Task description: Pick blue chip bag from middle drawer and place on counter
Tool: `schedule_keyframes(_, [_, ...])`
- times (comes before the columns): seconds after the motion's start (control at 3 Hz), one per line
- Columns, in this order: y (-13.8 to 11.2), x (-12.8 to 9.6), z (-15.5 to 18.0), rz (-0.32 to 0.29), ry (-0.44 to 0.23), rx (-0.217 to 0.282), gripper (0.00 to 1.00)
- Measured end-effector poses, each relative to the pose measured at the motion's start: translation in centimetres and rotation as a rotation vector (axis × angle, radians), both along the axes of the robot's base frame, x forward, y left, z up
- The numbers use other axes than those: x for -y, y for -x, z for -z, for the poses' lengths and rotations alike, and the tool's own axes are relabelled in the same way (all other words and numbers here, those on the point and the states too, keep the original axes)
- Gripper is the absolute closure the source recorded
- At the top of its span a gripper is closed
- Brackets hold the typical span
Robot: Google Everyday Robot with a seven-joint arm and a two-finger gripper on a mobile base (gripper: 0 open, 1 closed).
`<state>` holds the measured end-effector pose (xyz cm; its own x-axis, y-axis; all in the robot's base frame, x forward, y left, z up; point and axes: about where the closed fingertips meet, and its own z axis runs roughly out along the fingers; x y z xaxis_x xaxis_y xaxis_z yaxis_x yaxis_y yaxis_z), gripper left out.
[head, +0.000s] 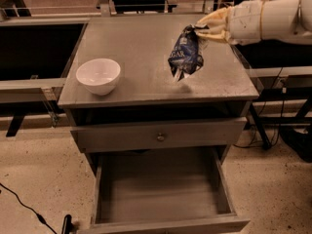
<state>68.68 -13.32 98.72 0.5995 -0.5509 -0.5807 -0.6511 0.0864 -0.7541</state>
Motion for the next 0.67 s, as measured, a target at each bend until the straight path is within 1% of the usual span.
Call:
schedule_keyframes(0.33, [-0.7,0.4,4.2,0.127,-0.063,-0.093,0.82])
schedule_keyframes(0.67, [-2.0,0.2,5.0,0.177,-0.085,-0.089,0.59])
